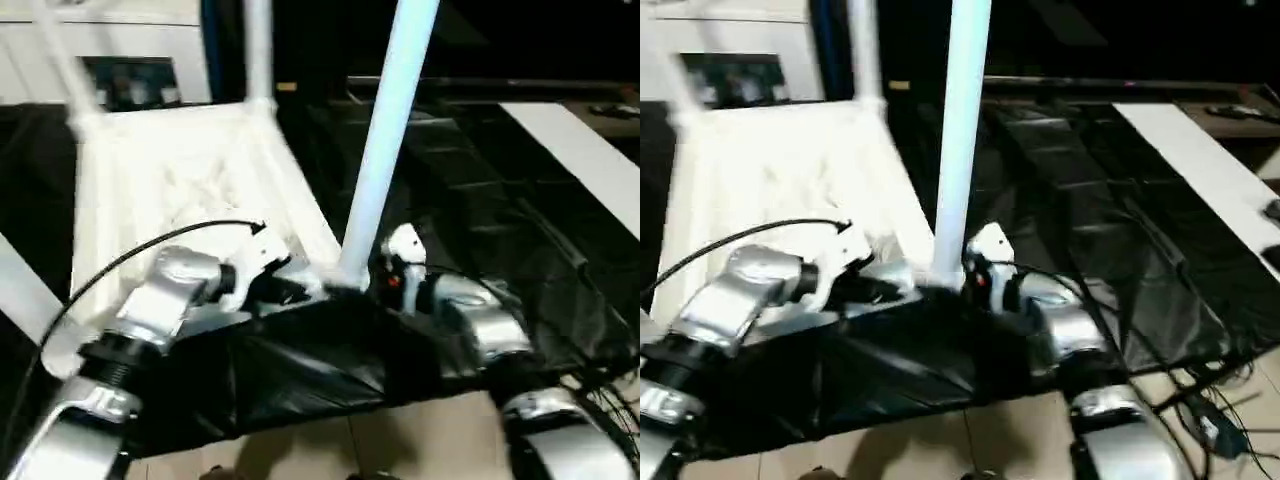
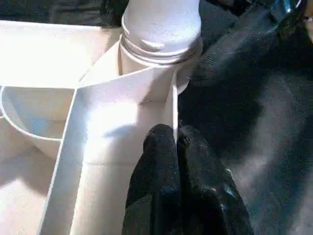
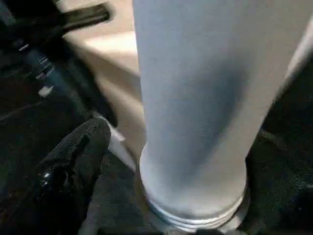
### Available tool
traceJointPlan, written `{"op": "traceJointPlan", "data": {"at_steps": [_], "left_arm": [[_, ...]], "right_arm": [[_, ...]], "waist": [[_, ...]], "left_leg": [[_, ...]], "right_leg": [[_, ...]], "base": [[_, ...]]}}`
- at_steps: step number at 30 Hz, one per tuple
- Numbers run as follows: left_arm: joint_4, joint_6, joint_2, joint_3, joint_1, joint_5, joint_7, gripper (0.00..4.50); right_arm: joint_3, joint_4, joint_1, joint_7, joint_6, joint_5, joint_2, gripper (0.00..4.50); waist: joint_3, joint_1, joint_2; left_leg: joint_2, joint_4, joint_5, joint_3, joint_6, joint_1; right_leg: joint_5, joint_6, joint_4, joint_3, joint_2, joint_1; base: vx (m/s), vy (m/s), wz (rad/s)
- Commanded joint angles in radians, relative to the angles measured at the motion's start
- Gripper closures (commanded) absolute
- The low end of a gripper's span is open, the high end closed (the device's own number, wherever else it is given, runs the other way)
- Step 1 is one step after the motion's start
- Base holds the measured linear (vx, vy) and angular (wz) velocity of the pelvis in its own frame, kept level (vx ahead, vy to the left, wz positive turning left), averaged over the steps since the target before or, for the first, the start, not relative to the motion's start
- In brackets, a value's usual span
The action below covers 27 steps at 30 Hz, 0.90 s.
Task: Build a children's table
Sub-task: Rotate leg to tighten
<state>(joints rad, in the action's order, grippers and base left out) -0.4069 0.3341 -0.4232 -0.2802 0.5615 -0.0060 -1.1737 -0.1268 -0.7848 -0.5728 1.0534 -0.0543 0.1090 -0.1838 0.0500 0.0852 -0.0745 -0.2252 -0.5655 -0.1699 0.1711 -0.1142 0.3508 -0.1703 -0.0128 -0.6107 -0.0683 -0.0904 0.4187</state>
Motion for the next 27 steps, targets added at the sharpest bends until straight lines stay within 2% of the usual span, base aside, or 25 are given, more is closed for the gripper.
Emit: {"op": "traceJointPlan", "data": {"at_steps": [1, 3, 7, 16, 25, 27], "left_arm": [[0.026, -0.036, 0.000, -0.028, 0.014, -0.040, -0.085, 4.50], [0.031, -0.040, -0.013, -0.034, 0.014, -0.046, -0.113, 4.50], [0.040, -0.054, -0.041, -0.049, 0.015, -0.057, -0.174, 4.50], [0.006, -0.079, -0.056, -0.044, 0.027, -0.055, -0.212, 4.50], [0.003, -0.071, -0.059, -0.041, 0.020, -0.060, -0.204, 4.50], [0.005, -0.048, -0.049, -0.032, 0.018, -0.053, -0.167, 4.50]], "right_arm": [[-0.047, 0.013, -0.014, 0.133, -0.013, -0.017, -0.028, 0.07], [-0.048, 0.001, -0.024, 0.170, -0.014, -0.022, -0.045, 0.07], [-0.063, -0.016, -0.056, 0.242, 0.020, -0.019, -0.079, 0.46], [-0.080, -0.052, -0.086, 0.322, 0.056, -0.012, -0.090, 1.09], [-0.077, -0.030, -0.053, 0.326, 0.089, 0.008, -0.067, 1.76], [-0.055, -0.021, -0.032, 0.278, 0.094, 0.017, -0.055, 1.83]], "waist": [[-0.061, 0.001, 0.017], [-0.062, 0.004, 0.017], [-0.063, 0.010, 0.017], [-0.063, 0.019, 0.014], [-0.065, 0.028, 0.015], [-0.065, 0.028, 0.015]], "left_leg": [[-0.004, 0.061, -0.256, 0.013, 0.039, -0.006], [-0.005, 0.061, -0.255, 0.013, 0.036, -0.007], [-0.005, 0.059, -0.217, 0.013, 0.038, -0.002], [-0.006, 0.057, -0.210, 0.015, 0.036, -0.002], [-0.006, 0.056, -0.203, 0.015, 0.029, -0.002], [-0.006, 0.057, -0.201, 0.014, 0.028, -0.002]], "right_leg": [[-0.213, -0.215, 0.068, 0.039, -0.038, -0.056], [-0.192, -0.222, 0.065, 0.040, -0.036, -0.054], [-0.133, -0.239, 0.056, 0.038, -0.035, -0.060], [-0.140, -0.243, 0.053, 0.036, -0.036, -0.060], [-0.137, -0.237, 0.052, 0.036, -0.037, -0.061], [-0.137, -0.235, 0.052, 0.036, -0.037, -0.060]], "base": [[0.000, 0.000, 0.00], [0.000, 0.000, 0.00], [0.000, 0.000, 0.00], [0.000, 0.000, 0.00], [0.000, 0.000, 0.00], [0.000, 0.000, 0.00]]}}
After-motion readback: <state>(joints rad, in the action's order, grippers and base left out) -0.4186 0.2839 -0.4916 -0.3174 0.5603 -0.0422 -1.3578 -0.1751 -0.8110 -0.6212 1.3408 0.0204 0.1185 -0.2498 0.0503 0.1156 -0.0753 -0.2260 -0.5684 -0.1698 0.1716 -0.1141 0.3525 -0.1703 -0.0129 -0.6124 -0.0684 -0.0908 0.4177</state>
